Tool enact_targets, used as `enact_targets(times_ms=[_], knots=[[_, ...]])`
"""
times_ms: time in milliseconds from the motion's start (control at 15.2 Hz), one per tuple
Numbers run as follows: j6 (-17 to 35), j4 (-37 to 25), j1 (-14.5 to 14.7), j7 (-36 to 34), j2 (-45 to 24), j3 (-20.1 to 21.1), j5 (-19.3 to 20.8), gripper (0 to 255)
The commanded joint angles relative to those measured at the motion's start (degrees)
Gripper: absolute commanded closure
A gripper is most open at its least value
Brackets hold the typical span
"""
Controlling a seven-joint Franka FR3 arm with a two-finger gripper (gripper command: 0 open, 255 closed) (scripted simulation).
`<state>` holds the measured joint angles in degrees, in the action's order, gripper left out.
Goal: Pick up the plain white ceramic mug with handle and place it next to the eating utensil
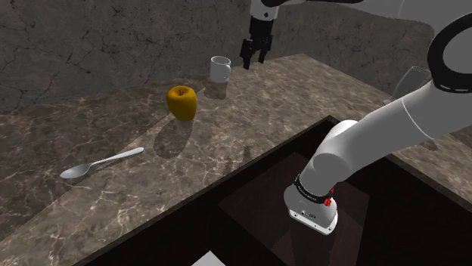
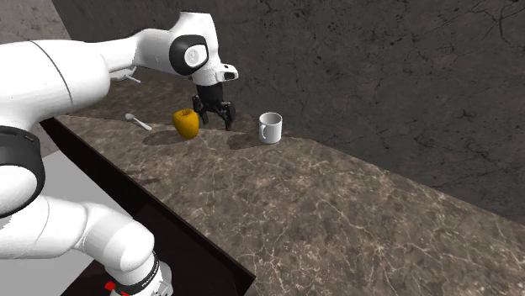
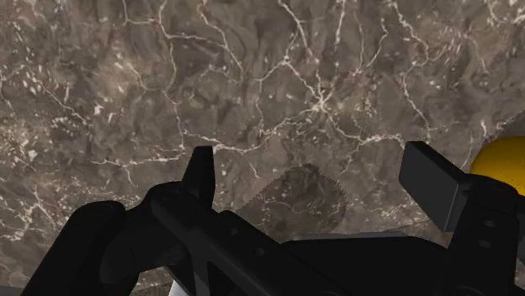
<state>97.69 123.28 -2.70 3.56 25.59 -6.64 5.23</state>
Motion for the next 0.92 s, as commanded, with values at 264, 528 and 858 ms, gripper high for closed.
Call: enact_targets(times_ms=[264,528,858], knots=[[5.6,-7.5,-0.6,3.9,-12.1,-3.3,-1.5,0],[7.8,-14.1,-1.3,6.9,-20.4,-5.2,-3.5,0],[8.8,-24.3,-2.9,10.6,-31.4,-6.9,-7.0,0]])
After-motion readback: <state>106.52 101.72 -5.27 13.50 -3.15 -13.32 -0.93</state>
